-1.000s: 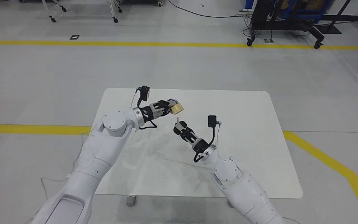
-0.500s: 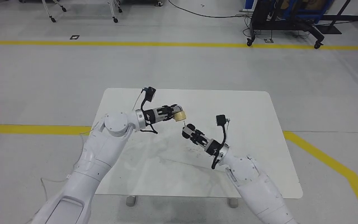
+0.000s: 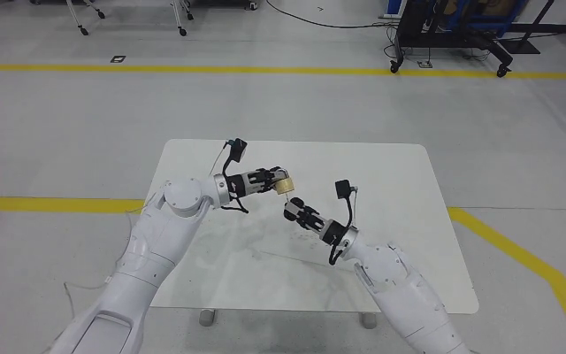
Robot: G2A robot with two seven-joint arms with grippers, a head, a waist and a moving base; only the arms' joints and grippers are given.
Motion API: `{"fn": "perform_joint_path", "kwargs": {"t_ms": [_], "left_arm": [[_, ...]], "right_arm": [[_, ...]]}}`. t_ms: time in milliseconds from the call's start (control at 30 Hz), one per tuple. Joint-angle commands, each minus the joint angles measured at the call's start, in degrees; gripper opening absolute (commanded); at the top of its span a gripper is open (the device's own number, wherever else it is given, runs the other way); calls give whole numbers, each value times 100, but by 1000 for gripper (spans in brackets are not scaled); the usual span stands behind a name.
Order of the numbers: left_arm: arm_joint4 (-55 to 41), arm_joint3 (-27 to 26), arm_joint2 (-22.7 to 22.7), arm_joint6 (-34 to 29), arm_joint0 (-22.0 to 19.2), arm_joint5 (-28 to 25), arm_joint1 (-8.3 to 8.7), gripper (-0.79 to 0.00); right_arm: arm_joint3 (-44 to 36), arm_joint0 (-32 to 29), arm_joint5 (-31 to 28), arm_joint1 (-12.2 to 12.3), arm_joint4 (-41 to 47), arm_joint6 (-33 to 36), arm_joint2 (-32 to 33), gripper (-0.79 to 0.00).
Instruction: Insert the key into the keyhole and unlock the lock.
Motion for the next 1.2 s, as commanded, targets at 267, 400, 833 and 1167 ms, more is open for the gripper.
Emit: {"fn": "perform_joint_path", "kwargs": {"t_ms": [267, 400, 833, 1167], "left_arm": [[5, -8, -3, -5, 2, 12, -2, -785], [28, -11, 0, -29, -5, -5, -1, -785], [116, 18, 73, -313, -75, -107, -2, -785], [-229, 132, 98, -484, -82, 78, -31, -785]], "right_arm": [[29, 60, 132, 4, 27, -17, -22, -785], [13, 59, 143, 11, 29, 9, -22, -785], [-39, 46, 221, 50, 113, 159, 49, -785], [-44, 54, 136, 48, 279, -19, 68, -360]]}}
